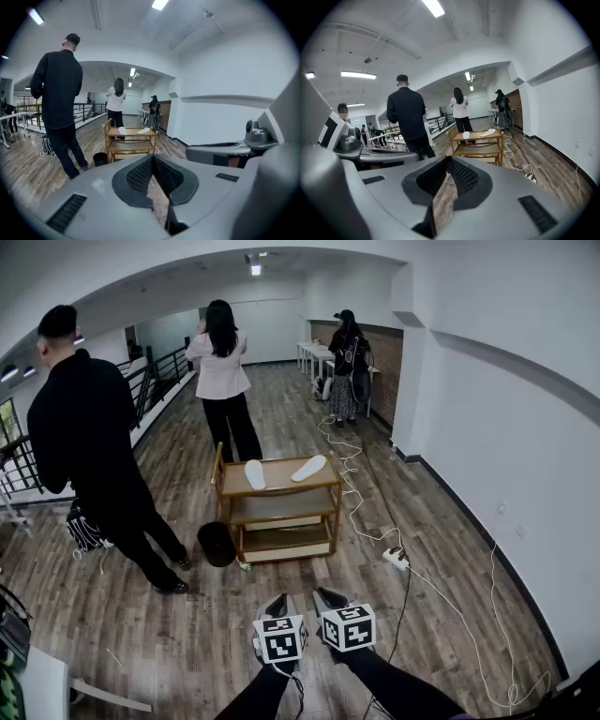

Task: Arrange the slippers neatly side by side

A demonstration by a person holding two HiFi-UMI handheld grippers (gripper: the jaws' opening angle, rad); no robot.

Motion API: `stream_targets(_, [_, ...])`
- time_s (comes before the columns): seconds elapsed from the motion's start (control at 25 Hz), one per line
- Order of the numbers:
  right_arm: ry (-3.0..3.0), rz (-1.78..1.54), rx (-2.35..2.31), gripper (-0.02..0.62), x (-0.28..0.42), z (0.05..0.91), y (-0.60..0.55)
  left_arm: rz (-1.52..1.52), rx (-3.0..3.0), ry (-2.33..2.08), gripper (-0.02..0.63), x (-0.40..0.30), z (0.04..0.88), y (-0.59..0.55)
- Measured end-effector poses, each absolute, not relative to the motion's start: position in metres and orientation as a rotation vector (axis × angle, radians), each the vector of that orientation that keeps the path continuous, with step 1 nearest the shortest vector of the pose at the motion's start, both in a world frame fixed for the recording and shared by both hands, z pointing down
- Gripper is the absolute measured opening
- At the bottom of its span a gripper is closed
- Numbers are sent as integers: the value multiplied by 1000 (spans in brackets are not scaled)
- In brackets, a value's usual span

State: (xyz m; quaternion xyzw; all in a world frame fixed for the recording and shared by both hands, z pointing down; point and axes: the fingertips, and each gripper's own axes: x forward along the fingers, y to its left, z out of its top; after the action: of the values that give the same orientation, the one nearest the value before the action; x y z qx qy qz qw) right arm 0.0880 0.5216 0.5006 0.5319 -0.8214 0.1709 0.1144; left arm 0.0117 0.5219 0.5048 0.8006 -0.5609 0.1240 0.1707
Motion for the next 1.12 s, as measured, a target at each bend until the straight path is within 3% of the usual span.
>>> stream_targets(1.12, [-2411,474,1608,31,74,497,522,350,2253,-1579,-2,-11,513,532])
